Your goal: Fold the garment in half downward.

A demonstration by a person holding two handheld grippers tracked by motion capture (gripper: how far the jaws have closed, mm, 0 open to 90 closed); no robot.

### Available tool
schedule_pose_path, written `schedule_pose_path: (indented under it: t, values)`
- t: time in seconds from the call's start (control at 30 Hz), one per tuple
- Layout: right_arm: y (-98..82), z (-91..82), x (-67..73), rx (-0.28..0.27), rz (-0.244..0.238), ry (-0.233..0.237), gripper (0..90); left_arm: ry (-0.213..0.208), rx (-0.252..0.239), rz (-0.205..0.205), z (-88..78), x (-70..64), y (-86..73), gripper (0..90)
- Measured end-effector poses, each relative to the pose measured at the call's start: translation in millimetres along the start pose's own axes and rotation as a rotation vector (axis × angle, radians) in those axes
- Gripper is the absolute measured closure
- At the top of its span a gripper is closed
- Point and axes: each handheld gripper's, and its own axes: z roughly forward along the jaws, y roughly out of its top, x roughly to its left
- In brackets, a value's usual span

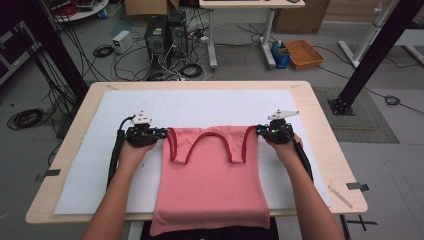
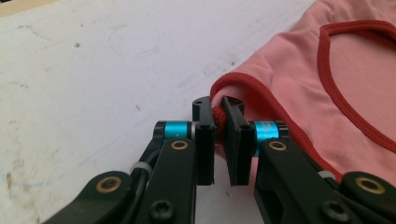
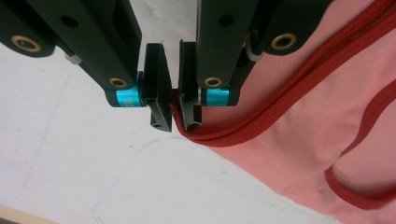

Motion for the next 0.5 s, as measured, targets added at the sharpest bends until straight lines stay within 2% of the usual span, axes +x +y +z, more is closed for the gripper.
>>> schedule_pose_path:
  t: [0.13, 0.27, 0.3, 0.33, 0.5]
  values:
    - [2.8, 3.9, -11.9, 0.009, 0.027, -0.021, 84.4, 0.008, -0.001, -0.008, 10.2, 6.1, 10.0, 83.3]
    - [9.6, 6.6, -17.9, 0.005, 0.027, -0.037, 84.4, 0.015, 0.009, -0.002, 18.1, 9.9, 16.8, 83.3]
    - [15.8, 8.4, -21.6, 0.007, 0.027, -0.047, 84.3, 0.023, -0.018, -0.019, 21.0, 12.5, 19.8, 83.3]
    - [17.2, 8.8, -22.1, 0.009, 0.029, -0.052, 84.3, 0.018, -0.021, -0.035, 22.8, 15.5, 22.2, 83.3]
    - [30.6, 11.4, -29.8, -0.006, 0.037, -0.073, 84.3, 0.042, -0.037, -0.049, 26.4, 25.2, 31.2, 83.3]
